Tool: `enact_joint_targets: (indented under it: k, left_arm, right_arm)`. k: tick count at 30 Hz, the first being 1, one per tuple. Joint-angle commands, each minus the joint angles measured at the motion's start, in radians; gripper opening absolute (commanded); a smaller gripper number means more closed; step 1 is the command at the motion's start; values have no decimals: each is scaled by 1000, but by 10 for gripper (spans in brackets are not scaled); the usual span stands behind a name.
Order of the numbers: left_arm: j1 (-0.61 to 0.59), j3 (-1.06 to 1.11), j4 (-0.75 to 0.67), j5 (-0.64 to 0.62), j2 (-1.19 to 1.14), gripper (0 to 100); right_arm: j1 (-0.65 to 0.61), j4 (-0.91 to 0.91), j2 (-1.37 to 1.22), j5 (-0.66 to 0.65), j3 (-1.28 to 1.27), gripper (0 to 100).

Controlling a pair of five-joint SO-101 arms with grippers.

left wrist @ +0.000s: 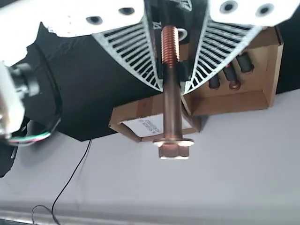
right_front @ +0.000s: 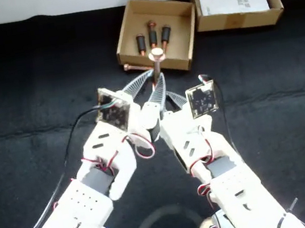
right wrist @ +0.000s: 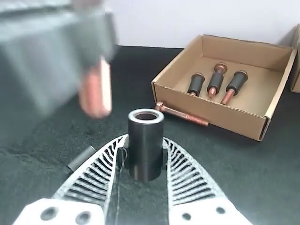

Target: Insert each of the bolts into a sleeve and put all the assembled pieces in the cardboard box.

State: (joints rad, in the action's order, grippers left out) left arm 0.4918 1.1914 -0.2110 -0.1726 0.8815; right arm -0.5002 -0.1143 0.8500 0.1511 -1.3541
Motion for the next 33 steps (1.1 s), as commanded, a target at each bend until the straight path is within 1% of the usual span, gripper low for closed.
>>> enact_joint_targets:
  k: [1, 8, 18, 24, 33]
  left_arm:
    - [12, -47, -48, -5, -51, 8]
    - [12, -102, -69, -5, -142, 8]
    - [-28, -282, -87, -3, -280, 8]
    - [-27, -275, -86, -8, -306, 8]
    - [-28, -196, -52, -11, -298, 8]
  right_arm:
    - [-5, -21, 25, 9, 12, 6]
    - [-5, -16, 27, 9, 7, 6]
    - [-7, -15, 27, 5, 10, 6]
    - [-7, -15, 27, 5, 10, 6]
    - [-7, -15, 27, 3, 12, 6]
